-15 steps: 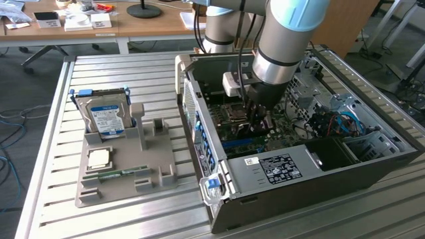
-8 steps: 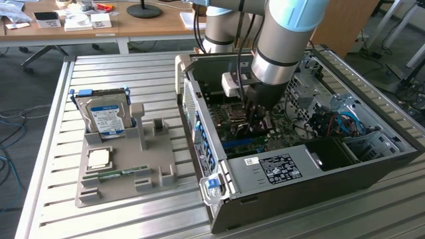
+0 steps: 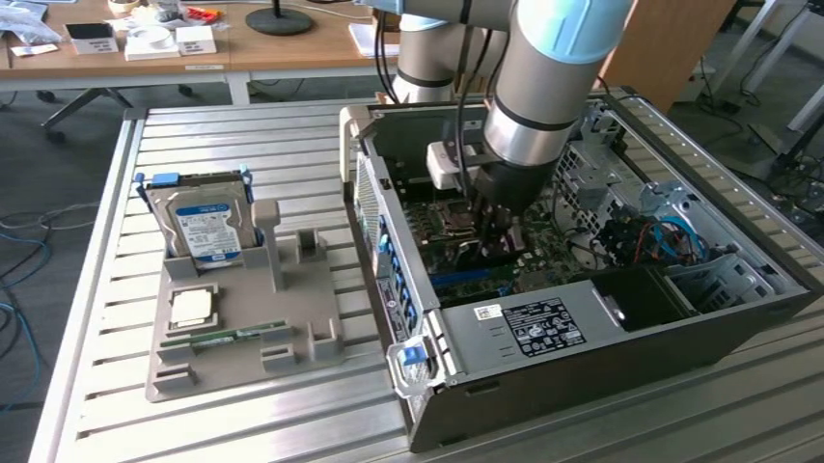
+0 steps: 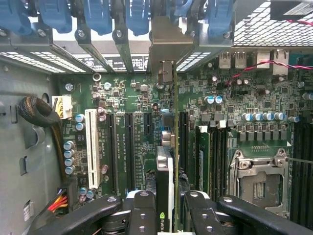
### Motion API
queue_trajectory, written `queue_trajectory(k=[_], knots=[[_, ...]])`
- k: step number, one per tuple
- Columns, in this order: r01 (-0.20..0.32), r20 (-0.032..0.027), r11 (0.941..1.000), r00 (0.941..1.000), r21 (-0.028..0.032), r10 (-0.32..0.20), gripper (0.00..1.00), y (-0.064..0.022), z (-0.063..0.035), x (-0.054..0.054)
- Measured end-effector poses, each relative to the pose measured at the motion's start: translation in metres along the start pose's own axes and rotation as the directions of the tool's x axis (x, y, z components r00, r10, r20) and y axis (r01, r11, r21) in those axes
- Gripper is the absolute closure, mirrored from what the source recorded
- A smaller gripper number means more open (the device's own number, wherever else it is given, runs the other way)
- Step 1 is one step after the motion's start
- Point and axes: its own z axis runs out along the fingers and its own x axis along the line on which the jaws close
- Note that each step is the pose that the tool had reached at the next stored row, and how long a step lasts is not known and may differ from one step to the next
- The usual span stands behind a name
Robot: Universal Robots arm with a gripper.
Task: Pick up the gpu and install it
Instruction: 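Insert the gpu into the slot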
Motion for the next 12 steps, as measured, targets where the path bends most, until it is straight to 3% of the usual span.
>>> queue_trajectory(k=[12], knots=[[-0.004,-0.0017,1.0000,1.0000,0.0002,0.004,0.73,0.0035,0.0030,-0.0003]])
